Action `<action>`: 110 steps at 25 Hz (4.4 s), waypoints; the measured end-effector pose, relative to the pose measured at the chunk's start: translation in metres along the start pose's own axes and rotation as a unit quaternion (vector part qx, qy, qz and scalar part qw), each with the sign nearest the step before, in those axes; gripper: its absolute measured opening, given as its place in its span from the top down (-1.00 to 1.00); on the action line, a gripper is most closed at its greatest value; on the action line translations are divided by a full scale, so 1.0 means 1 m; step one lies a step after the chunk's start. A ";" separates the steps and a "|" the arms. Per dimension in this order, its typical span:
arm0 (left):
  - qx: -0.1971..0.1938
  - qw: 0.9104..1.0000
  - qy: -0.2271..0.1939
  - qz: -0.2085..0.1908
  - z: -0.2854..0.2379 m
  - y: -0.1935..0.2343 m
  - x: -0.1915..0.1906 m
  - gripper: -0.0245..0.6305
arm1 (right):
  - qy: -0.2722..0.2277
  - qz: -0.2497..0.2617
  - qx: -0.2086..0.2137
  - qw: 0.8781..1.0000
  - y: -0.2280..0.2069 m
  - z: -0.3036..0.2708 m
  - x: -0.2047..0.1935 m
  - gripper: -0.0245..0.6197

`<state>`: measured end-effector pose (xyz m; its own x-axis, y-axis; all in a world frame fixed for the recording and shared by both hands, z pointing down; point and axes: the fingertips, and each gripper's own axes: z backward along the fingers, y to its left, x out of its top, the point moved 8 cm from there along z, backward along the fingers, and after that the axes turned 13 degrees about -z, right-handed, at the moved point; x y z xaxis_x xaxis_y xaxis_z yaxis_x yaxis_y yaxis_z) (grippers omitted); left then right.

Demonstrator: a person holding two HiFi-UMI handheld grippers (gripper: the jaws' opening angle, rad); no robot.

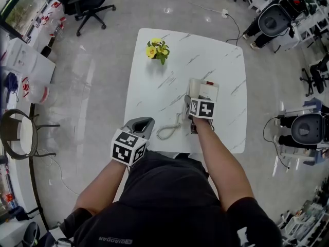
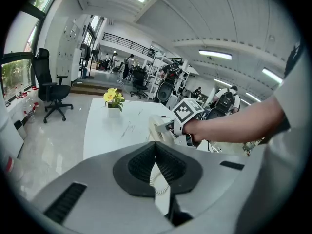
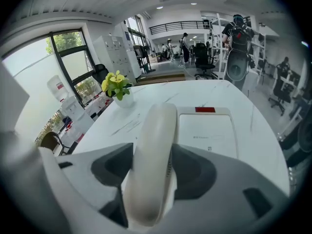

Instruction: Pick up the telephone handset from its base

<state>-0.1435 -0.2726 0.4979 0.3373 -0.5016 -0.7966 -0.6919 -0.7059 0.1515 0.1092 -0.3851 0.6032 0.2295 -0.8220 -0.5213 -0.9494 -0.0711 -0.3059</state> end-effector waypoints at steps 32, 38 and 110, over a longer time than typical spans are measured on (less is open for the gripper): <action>0.055 0.997 -0.048 0.017 0.002 -0.024 0.028 0.92 | -0.088 -0.118 0.212 0.966 -0.011 0.097 0.012 0.25; 0.042 0.997 -0.070 -0.010 -0.004 -0.047 0.054 0.92 | -0.140 -0.073 0.267 0.951 -0.009 0.166 0.014 0.25; 0.018 0.996 -0.070 -0.055 -0.011 -0.073 0.076 0.92 | -0.225 -0.029 0.202 0.953 -0.086 0.254 -0.014 0.25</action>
<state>-0.0599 -0.2644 0.4330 0.3221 -0.3464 -0.8810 -0.6785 -0.7335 0.0403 0.2418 -0.2241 0.4341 0.4345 -0.4910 -0.7551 -0.7930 0.1890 -0.5792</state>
